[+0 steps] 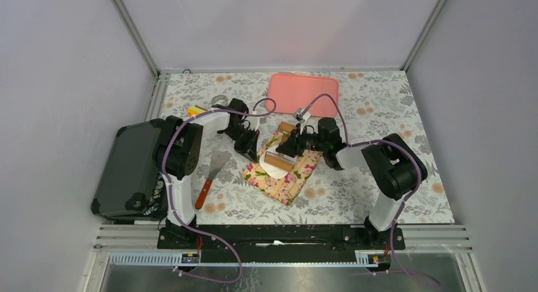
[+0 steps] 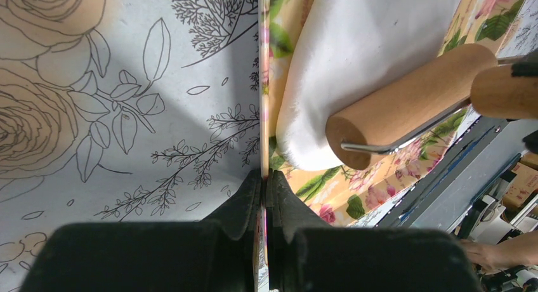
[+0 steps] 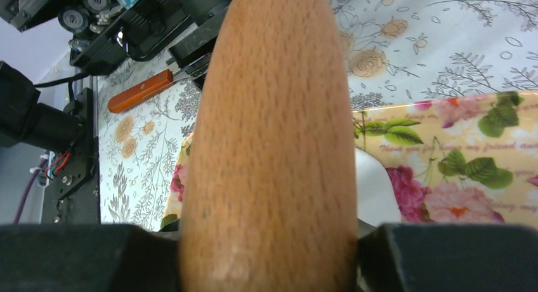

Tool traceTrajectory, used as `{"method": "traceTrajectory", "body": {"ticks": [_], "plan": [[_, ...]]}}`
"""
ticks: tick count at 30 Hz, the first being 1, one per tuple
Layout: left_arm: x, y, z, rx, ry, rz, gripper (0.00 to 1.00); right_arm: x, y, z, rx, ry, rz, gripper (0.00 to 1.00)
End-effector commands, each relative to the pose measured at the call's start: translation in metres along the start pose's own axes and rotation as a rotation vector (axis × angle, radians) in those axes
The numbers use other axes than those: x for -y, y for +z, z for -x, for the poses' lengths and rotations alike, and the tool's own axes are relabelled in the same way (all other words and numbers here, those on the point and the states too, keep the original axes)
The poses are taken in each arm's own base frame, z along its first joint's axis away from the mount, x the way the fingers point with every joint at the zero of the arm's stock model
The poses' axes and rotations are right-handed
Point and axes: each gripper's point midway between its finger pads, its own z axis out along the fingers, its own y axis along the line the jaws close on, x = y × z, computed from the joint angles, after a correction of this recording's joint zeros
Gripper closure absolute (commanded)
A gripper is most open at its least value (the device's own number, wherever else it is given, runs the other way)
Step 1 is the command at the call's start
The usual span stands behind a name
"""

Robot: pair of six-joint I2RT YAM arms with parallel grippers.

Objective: Roll out the dumpling wrappers from the dough
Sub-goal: Flatten out the dough on the work surface.

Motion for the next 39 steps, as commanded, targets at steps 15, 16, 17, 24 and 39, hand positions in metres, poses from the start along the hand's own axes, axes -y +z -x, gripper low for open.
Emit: {"method": "traceTrajectory", "body": {"ticks": [15,16,17,24,39], "plan": [[-0.033,0.013,-0.020,-0.058,0.002,0.114,1.00,-0.034,-0.017,-0.104,-0.341,-0.118,0.050,1.00],[-0.033,0.013,-0.020,-0.057,0.003,0.115,1.00,-0.037,-0.017,-0.107,-0.356,-0.123,0.060,1.00],[-0.033,0.012,-0.019,-0.056,0.004,0.115,1.00,-0.040,-0.017,-0.110,-0.366,-0.132,0.071,1.00],[-0.033,0.013,-0.020,-0.055,0.006,0.115,1.00,-0.055,-0.019,-0.121,-0.402,-0.149,0.120,1.00],[-0.033,0.012,-0.019,-0.054,0.006,0.112,1.00,-0.082,-0.013,0.025,-0.001,-0.107,0.219,1.00]]}}
